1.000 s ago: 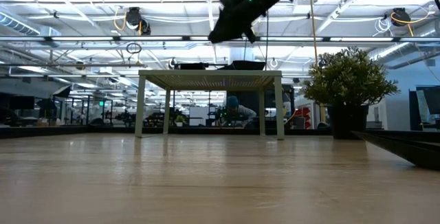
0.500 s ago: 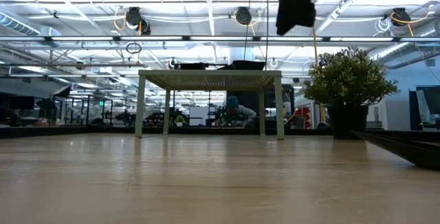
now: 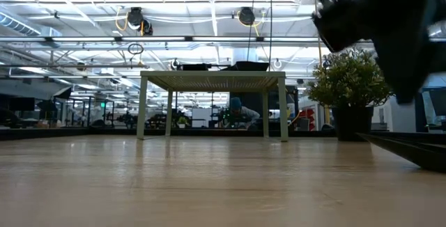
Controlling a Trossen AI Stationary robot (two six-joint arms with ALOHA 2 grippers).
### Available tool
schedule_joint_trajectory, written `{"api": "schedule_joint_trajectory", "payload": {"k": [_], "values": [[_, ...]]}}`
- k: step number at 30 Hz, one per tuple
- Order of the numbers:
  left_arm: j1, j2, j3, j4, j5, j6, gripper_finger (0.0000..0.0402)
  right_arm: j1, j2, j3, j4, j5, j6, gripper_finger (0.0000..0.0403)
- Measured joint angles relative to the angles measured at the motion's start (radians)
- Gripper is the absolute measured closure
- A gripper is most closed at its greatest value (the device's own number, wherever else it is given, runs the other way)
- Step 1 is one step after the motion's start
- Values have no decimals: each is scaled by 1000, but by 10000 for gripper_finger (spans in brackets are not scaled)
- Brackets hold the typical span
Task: Pick & Place Mini shaped plates
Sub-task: Stack the black drop-shaped plate on top of the other black drop-shaped plate on the shelf
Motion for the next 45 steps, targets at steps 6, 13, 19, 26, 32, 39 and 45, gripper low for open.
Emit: {"api": "schedule_joint_trajectory", "payload": {"k": [6,13,19,26,32,39,45], "values": [[-6,0,0,-43,7,7,256,101,0,-182,265,53,270,264],[-6,0,0,-44,6,23,256,154,0,-221,258,109,322,270],[-6,0,0,-43,6,24,256,153,0,-216,291,104,305,271],[-6,0,0,-44,6,24,256,162,0,-215,346,45,306,271],[-6,0,0,-43,6,44,256,191,-51,-213,397,25,338,271],[-6,0,0,-43,6,84,256,218,-84,-213,188,27,412,271],[-6,0,0,-44,6,112,256,214,-83,-214,94,163,402,271]]}}
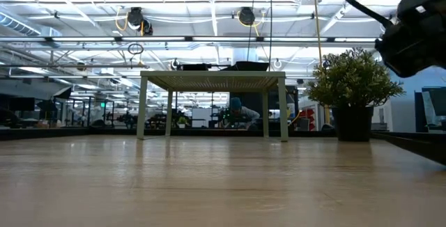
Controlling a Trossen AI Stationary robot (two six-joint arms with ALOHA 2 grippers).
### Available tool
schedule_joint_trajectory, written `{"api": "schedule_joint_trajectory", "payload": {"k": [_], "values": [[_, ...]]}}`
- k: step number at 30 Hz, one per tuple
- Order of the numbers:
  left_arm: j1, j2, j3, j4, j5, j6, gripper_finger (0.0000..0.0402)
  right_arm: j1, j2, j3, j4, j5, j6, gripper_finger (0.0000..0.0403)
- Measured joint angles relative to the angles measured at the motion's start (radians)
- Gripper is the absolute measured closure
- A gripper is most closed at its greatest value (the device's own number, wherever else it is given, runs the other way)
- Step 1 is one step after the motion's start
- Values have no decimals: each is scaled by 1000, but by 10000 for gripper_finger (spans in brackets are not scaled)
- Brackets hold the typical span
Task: Pick & Place Mini shaped plates
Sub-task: Stack the black drop-shaped plate on top of the other black drop-shaped plate on the shelf
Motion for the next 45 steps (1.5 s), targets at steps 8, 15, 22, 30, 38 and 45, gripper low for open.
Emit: {"api": "schedule_joint_trajectory", "payload": {"k": [8,15,22,30,38,45], "values": [[0,0,0,-10,0,1,256,-9,60,0,34,20,-88,271],[1,0,0,-25,0,9,256,-19,116,2,84,16,-250,276],[1,0,0,-30,-1,39,256,-30,129,2,91,10,-377,362],[2,0,0,-25,-13,45,256,-105,99,-1,107,34,-548,401],[2,0,0,4,-19,45,256,-339,62,1,197,109,-1049,402],[2,0,0,11,-72,50,256,-581,88,2,384,77,-1564,402]]}}
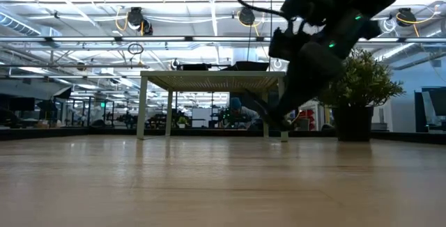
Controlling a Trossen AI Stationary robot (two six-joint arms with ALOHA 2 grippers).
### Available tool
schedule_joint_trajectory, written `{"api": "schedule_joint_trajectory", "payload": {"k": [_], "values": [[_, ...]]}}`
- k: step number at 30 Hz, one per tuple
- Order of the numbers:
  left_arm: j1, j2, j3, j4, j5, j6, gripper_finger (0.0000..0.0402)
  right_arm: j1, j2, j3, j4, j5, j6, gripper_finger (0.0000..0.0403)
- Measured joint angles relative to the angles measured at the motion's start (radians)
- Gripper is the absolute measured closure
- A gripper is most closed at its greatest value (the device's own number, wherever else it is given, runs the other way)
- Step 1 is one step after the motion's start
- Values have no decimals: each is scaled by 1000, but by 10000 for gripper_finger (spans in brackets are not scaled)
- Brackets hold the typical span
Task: Pick & Place Mini shaped plates
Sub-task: Stack the black drop-shaped plate on top of the other black drop-shaped plate on the shelf
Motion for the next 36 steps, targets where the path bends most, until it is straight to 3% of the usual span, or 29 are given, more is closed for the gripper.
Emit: {"api": "schedule_joint_trajectory", "payload": {"k": [3,7,12,17,22,29,32,36], "values": [[0,0,0,0,-21,0,256,-62,28,12,43,-109,-172,402],[0,0,0,-1,-41,-3,256,-74,86,57,-39,-206,-391,402],[1,0,0,-1,-45,-4,256,-59,146,114,-87,-187,-652,403],[10,0,0,-1,-45,-2,256,-60,179,156,-91,-145,-652,398],[30,0,0,-3,-46,-11,256,-51,183,162,-96,-135,-615,367],[44,0,0,-9,-44,-37,256,-20,129,162,-106,-107,-334,309],[44,0,0,-11,-43,-38,256,-11,84,162,-104,-102,-73,295],[44,0,0,-21,-43,-38,256,8,49,163,-113,-90,398,293]]}}
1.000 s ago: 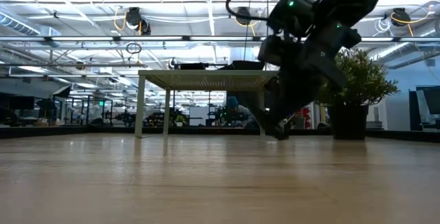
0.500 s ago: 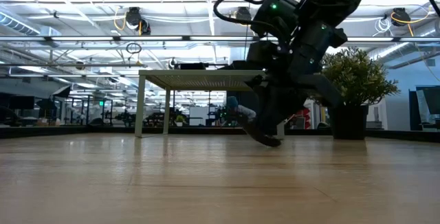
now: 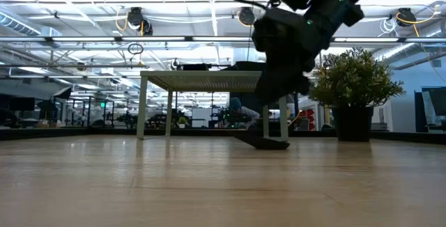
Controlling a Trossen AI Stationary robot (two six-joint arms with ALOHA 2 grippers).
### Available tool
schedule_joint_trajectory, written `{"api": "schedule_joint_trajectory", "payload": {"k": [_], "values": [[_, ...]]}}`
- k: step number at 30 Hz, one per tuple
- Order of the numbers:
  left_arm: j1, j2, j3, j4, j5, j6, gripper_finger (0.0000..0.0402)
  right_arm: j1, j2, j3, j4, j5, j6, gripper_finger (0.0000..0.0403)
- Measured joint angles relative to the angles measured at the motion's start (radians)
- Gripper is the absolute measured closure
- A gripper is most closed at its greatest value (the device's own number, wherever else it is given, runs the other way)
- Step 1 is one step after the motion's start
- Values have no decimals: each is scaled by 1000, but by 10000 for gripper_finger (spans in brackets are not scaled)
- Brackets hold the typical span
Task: Pick & Place Mini shaped plates
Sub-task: Stack the black drop-shaped plate on top of the other black drop-shaped plate on the shelf
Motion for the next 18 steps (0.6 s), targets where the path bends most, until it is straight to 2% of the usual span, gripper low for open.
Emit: {"api": "schedule_joint_trajectory", "payload": {"k": [3,5,12,15,18], "values": [[0,0,0,-35,1,0,256,24,-1,-1,-7,59,312,297],[0,0,0,-60,2,0,256,41,6,-1,-9,90,427,299],[0,0,0,-137,3,0,256,94,51,0,-97,137,707,294],[0,0,0,-156,6,0,256,118,57,-5,-178,138,772,292],[0,0,0,-162,32,0,256,132,54,-2,-187,144,825,292]]}}
